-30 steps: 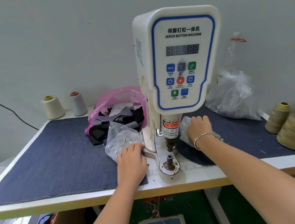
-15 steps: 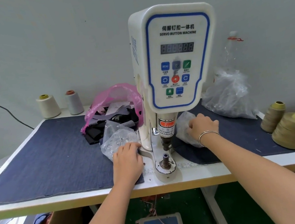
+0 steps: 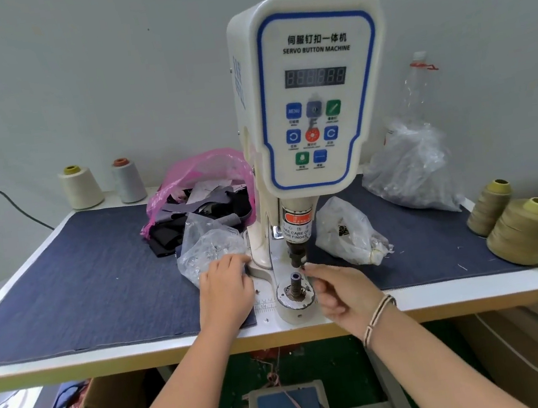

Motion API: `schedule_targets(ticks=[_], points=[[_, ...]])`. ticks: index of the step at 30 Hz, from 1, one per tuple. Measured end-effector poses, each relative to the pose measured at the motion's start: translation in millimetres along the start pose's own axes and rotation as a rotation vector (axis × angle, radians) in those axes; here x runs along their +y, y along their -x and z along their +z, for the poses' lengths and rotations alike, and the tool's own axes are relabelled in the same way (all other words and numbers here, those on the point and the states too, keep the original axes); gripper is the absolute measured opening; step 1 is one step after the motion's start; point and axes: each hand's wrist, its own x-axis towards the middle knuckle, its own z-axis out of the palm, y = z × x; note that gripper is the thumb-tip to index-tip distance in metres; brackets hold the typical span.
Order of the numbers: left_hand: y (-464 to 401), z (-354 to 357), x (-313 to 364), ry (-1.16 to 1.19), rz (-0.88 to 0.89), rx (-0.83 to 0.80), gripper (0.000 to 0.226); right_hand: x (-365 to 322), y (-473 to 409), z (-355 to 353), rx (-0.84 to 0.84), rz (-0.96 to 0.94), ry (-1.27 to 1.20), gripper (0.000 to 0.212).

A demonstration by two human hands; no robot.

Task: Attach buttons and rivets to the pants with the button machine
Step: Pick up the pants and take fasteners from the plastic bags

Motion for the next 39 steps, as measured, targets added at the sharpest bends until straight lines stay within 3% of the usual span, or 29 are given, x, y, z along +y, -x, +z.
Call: schedule_targets(ticks=[7, 12, 26, 30, 33, 36, 39], points=[[0, 0, -1, 0.019, -0.003, 0.008, 0.025, 4, -6, 14, -0.024, 0.103, -0.174, 0.006], [-1, -1, -1, 0.022, 0.007, 0.015, 0.025, 4, -6, 14, -0.059, 0.209, -0.370, 0.016], [0, -4, 4, 0.026, 0.011, 0.032, 0.024, -2, -1, 16, -0.115, 0.227, -0.580, 0.025], [-4, -14, 8, 0.182, -0.047, 0.125, 0.026, -7, -8, 1, -0.071, 0.066, -0.236, 0.031], [-20, -29, -6, 0.118, -0.113, 0.156, 0.026, -16, -32, -20, 0.186, -0.159, 0.169, 0.018], [-38, -42, -22, -0.227, -0.148, 0.060, 0.022, -9, -52, -42, 0.339, -0.373, 0.679, 0.019], [-50, -48, -28, -0.220, -0.221, -0.117, 0.029, 9, -63, -56, 0.318, -0.534, 0.899, 0.032]])
